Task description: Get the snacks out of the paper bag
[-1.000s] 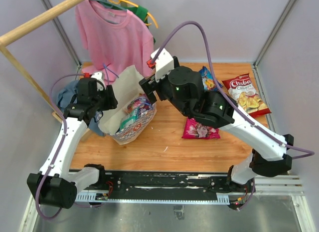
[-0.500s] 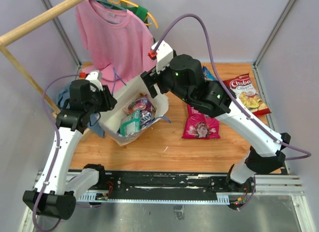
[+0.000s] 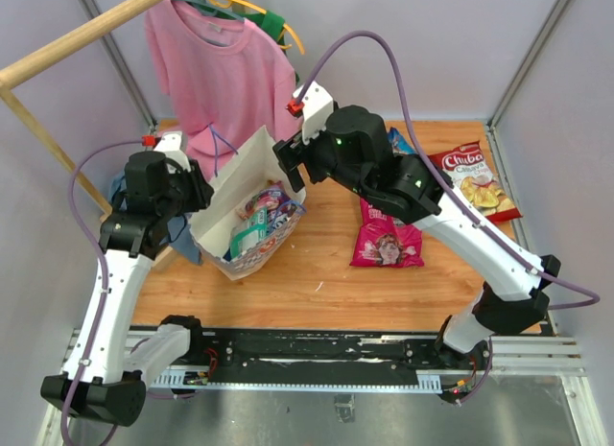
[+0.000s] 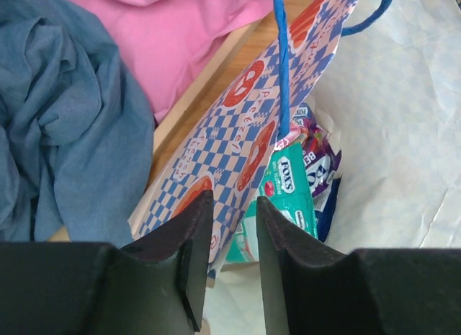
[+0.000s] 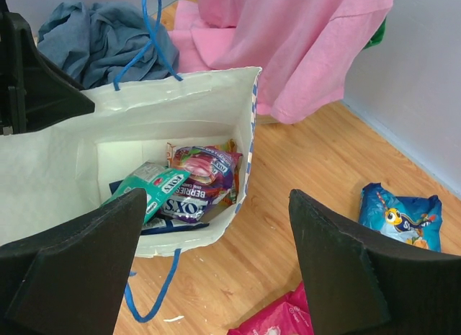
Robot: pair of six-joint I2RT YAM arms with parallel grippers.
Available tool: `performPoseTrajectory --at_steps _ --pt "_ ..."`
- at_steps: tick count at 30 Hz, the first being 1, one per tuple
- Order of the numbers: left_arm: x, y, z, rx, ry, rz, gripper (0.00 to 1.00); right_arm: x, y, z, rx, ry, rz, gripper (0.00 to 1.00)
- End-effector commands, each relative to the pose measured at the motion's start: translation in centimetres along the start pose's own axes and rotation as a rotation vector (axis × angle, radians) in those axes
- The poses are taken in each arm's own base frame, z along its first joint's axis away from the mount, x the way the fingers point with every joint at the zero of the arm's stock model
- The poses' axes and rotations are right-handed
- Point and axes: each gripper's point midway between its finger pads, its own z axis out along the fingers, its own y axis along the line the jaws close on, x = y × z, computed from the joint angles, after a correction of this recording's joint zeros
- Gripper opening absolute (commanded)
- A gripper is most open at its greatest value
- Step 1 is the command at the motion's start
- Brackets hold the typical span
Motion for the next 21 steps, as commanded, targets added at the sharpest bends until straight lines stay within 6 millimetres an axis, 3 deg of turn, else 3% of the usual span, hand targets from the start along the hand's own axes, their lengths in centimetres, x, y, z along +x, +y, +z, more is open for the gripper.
performPoseTrajectory --at_steps 1,8,15,21 --pt "-0.4 0.4 0.0 -0.020 -0.009 0.012 0.30 0.1 -0.5 0.1 0.004 -0.001 0.020 0.81" --pt "-0.6 -0.1 -0.1 0.009 -0.011 0.017 0.01 0.2 -0.4 0.0 -0.003 0.002 0.017 0.81" --pt "-1.6 -2.7 -1.4 0.153 -0.077 0.029 0.00 -0.7 3.4 2.5 -0.170 -0.016 0.021 0.80" --pt "-1.0 -4.2 -2.1 0.207 -0.075 0.042 0.01 2.8 5.1 6.3 -0.209 0.082 0.016 0.80"
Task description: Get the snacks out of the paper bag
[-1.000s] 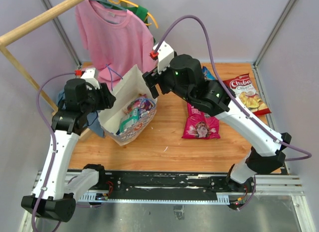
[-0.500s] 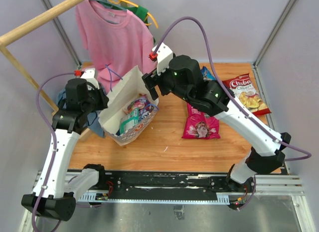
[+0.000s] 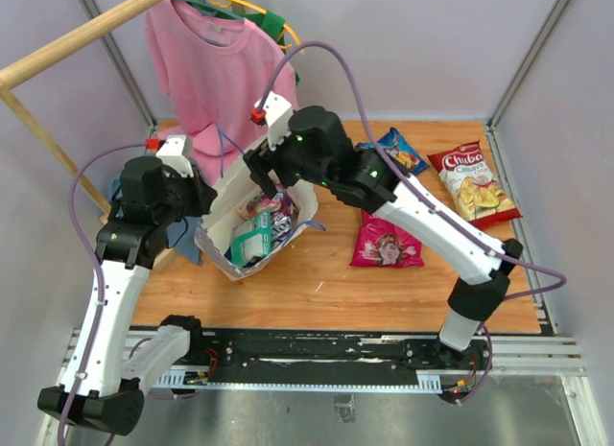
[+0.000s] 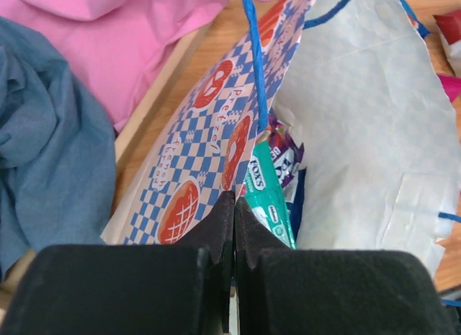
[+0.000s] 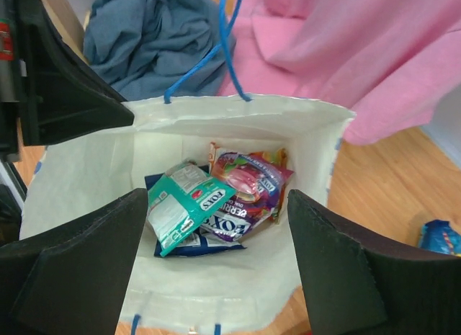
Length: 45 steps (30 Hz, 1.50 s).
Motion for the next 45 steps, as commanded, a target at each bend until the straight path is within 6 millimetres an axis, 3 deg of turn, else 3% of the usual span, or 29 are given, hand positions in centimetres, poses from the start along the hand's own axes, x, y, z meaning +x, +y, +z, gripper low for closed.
performPoseTrajectory --at_steps 1,7,9,15,18,25,28,30,34,39,41,45 --pt "-0.9 -2.1 -0.6 0.081 -0.055 0.027 0.01 2.0 0.5 2.0 -0.044 0.049 0.037 0.80" --pt "0.4 -3.9 -0.5 0.114 -0.042 0.062 0.01 10.1 1.6 3.2 -0.065 0.183 0.128 0.79" --pt "1.0 -4.3 -0.4 0.115 -0.040 0.066 0.00 13.8 2.0 3.0 -0.064 0.245 0.159 0.78" --pt "3.4 -4.7 0.7 0.090 -0.021 0.086 0.00 21.4 2.4 1.5 -0.036 0.381 0.221 0.77" --pt "4.4 -4.7 1.6 0.066 -0.006 0.106 0.01 24.0 1.8 0.5 0.009 0.436 0.223 0.77" --pt "3.0 -4.9 3.8 0.043 -0.057 0.105 0.01 28.7 1.5 -0.6 0.067 0.382 0.162 0.76" --pt "2.4 -5.8 4.3 0.066 -0.070 0.103 0.01 29.3 1.8 -0.3 0.074 0.325 0.110 0.78" --pt "1.7 -6.8 4.5 0.078 -0.085 0.121 0.00 28.3 1.8 0.4 0.073 0.253 0.113 0.82" --pt "-0.3 -8.9 4.9 0.063 -0.110 0.185 0.00 24.5 1.1 1.8 0.112 0.130 0.110 0.86" --pt "-3.4 -10.3 4.5 0.055 -0.167 0.192 0.01 20.3 0.4 3.7 0.166 0.000 0.097 0.86" --pt "-4.3 -10.4 4.2 0.051 -0.180 0.186 0.01 20.0 0.7 4.6 0.162 -0.031 0.094 0.85" --pt "-5.2 -10.9 3.4 0.068 -0.191 0.174 0.01 21.4 1.1 6.9 0.167 -0.025 0.110 0.82"
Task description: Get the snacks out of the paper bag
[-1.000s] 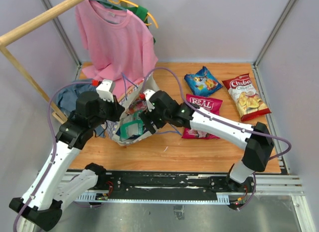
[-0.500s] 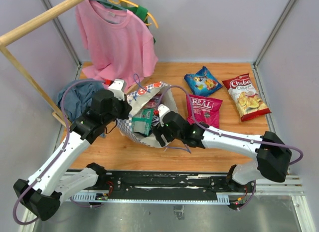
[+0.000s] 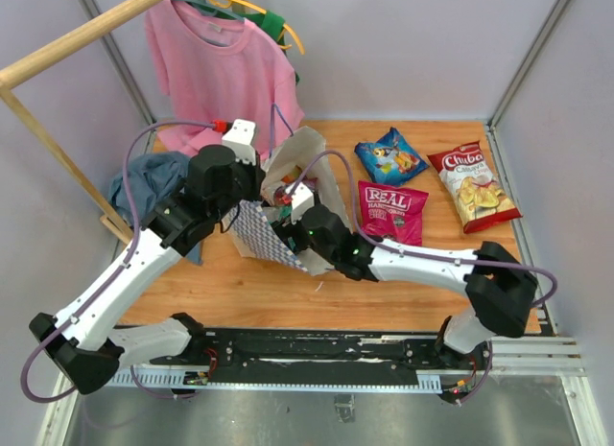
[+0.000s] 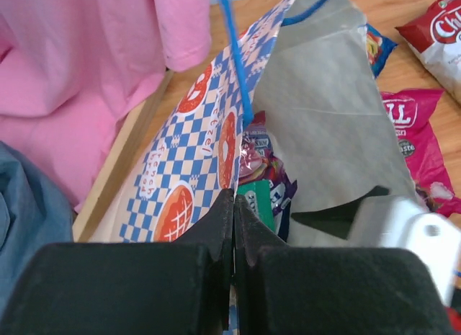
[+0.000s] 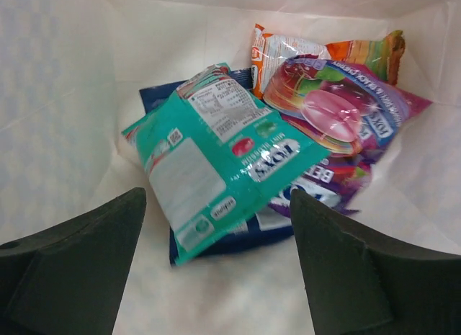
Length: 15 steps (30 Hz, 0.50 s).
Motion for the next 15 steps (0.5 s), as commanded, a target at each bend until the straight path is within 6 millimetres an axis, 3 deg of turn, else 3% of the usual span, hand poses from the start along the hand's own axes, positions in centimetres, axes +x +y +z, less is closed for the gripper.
performPoseTrajectory --at_steps 1,8,15 --pt "-3.3 -0.3 -0.9 0.001 -0.088 -0.024 0.01 0.3 0.8 2.5 0.033 -0.036 0.029 0.81" --pt "-1.8 -1.1 -1.2 0.006 -0.058 -0.021 0.00 2.6 -0.7 4.8 0.226 0.018 0.255 0.81" --pt "0.4 -1.9 -1.1 -0.017 -0.014 0.025 0.00 3.0 -3.0 3.8 0.423 0.047 0.275 0.89"
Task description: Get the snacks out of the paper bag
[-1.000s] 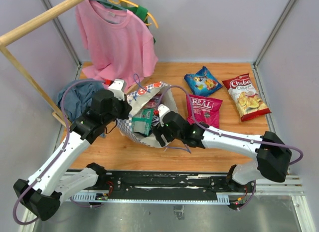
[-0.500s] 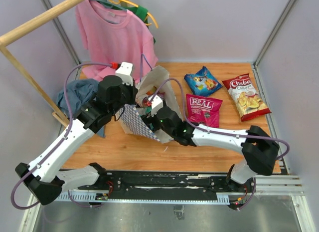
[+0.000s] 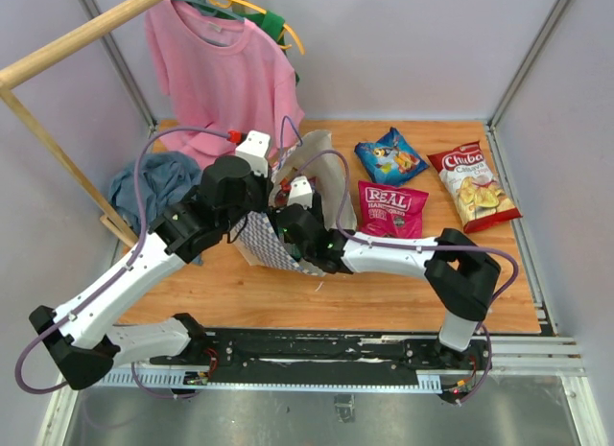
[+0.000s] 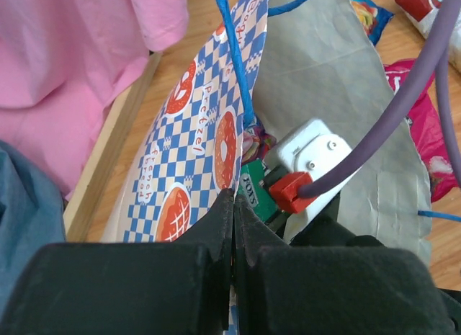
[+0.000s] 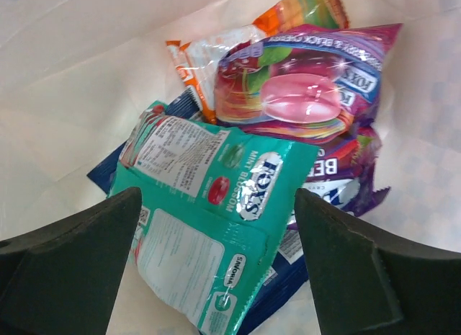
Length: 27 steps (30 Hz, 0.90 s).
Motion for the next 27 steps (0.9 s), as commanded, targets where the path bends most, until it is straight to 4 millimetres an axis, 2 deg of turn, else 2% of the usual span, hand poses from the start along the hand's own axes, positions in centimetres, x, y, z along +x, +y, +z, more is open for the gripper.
performPoseTrajectory --at_steps 1,4,9,11,14,16,20,21,23,27 --pt "-0.6 0.1 -0.2 -0.033 -0.042 -0.015 0.00 -0.4 -2.4 -0.7 0.193 -0.016 0.051 0.90" --pt "-0.7 0.2 -0.2 -0.037 -0.049 -0.017 0.00 0.4 -3.1 -0.1 0.235 0.014 0.041 0.92" --pt "-0.8 0.4 -0.4 -0.049 -0.051 -0.012 0.01 2.8 -2.2 2.0 0.176 0.142 0.071 0.91" --pt "-0.8 0.6 -0.5 -0.054 -0.051 -0.010 0.01 3.6 -0.9 2.8 0.086 0.177 0.106 0.85" --pt "-0.8 0.9 -0.7 -0.064 -0.052 -0.004 0.01 3.8 1.4 2.9 -0.073 0.176 0.159 0.70" --pt "-0.7 1.1 -0.8 -0.074 -0.053 -0.001 0.01 3.3 2.2 2.4 -0.138 0.149 0.184 0.56" --pt "-0.9 1.9 -1.0 -0.109 -0.059 0.014 0.01 1.1 2.7 0.4 -0.214 0.101 0.198 0.17" --pt "-0.8 2.1 -1.0 -0.120 -0.060 0.022 0.01 0.3 2.7 -0.3 -0.225 0.083 0.195 0.10" --pt "-0.8 2.6 -1.1 -0.144 -0.066 0.032 0.01 -1.7 2.1 -1.9 -0.237 0.038 0.179 0.03" --pt "-0.6 3.6 -1.2 -0.193 -0.074 0.049 0.00 -6.3 0.6 -5.8 -0.245 -0.066 0.154 0.02"
